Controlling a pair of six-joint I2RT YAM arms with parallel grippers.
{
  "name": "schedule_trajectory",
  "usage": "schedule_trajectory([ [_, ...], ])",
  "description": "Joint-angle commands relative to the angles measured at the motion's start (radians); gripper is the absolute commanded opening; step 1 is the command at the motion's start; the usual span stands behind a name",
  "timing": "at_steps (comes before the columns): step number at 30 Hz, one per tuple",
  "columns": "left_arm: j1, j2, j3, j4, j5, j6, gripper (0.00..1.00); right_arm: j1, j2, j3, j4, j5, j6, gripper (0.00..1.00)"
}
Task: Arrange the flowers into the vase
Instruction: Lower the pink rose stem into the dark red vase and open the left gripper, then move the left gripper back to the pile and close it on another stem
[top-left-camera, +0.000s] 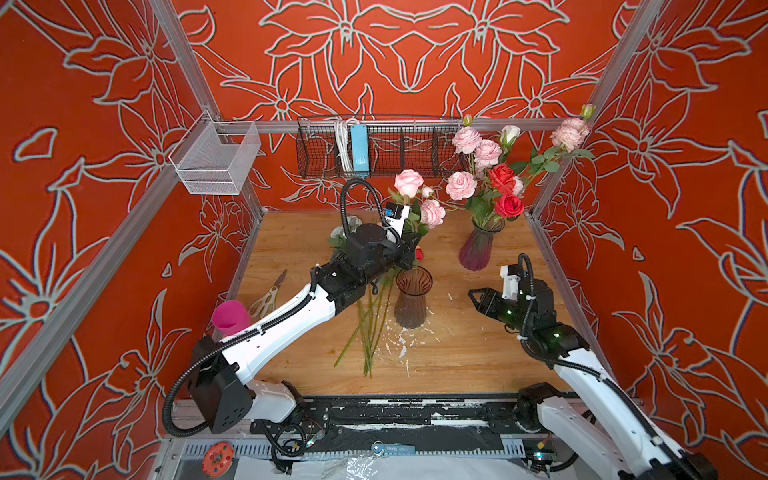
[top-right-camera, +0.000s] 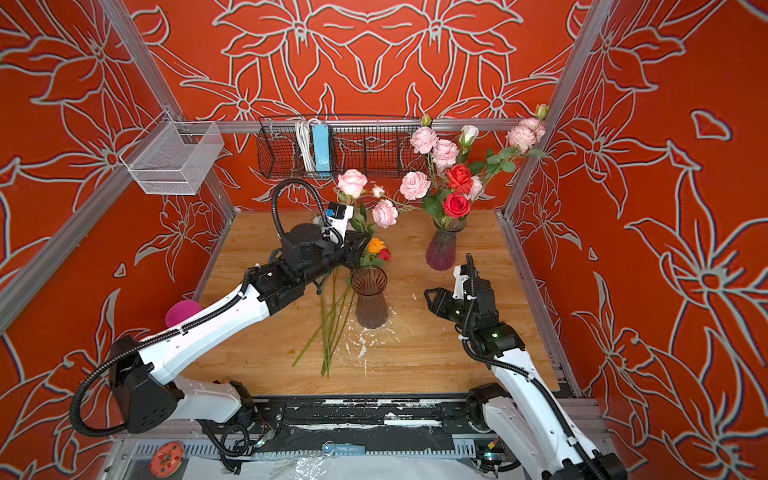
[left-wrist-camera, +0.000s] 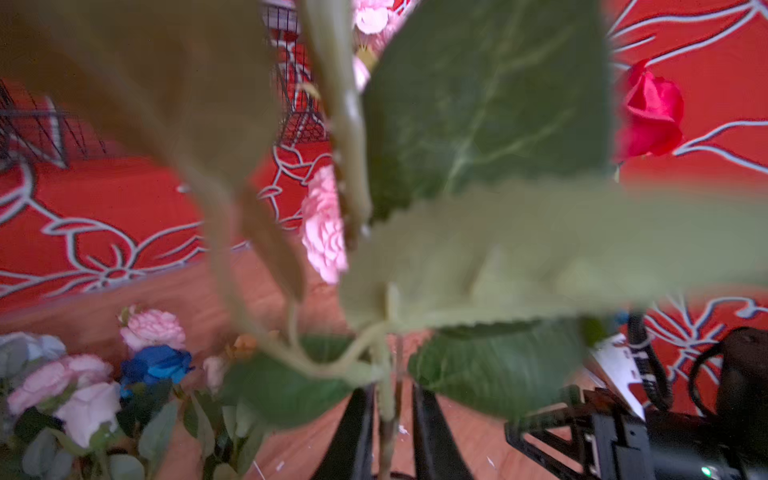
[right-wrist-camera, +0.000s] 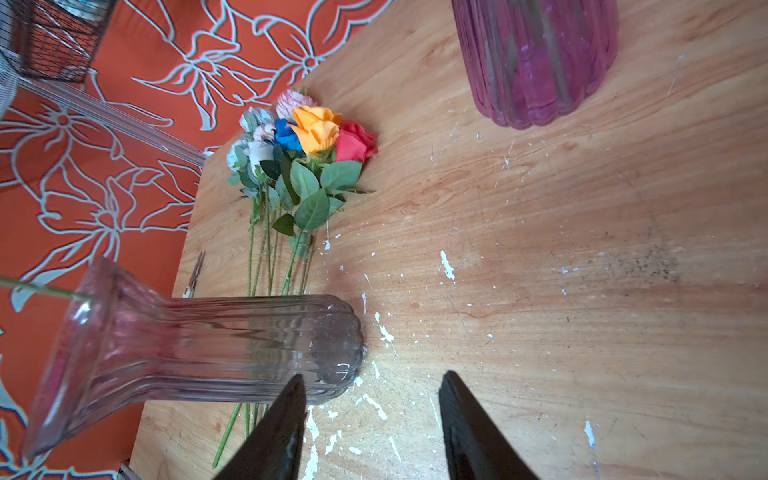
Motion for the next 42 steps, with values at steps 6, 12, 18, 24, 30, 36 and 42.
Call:
schedule_trajectory([
  [6, -0.003, -0.137, -0.005, -0.118, -0.075, 0.02, 0.66, 0.005, -0.002, 0.03, 0.037, -0.017, -0.001, 0.53],
  [12, -0.003, -0.245, -0.064, -0.244, -0.149, 0.012, 0.79, 0.004, -0.042, 0.032, 0.006, 0.006, -0.012, 0.53],
  [18, 0.043, -0.305, -0.171, -0.349, -0.336, -0.125, 0.81, 0.005, -0.032, 0.025, 0.035, -0.003, 0.0, 0.53],
  [24, 0.314, -0.123, -0.211, -0.467, -0.086, -0.371, 0.77, 0.005, 0.007, 0.013, 0.058, -0.015, 0.016, 0.53],
  [30, 0.429, 0.234, -0.097, -0.515, 0.106, -0.375, 0.41, 0.005, 0.013, 0.017, 0.044, -0.022, 0.022, 0.52],
  [36, 0.445, 0.518, 0.063, -0.573, 0.07, -0.378, 0.37, 0.005, 0.012, 0.014, 0.037, -0.012, 0.013, 0.52],
  [42, 0.464, 0.616, 0.116, -0.534, 0.089, -0.371, 0.07, 0.005, 0.014, 0.03, 0.01, 0.002, -0.018, 0.52],
])
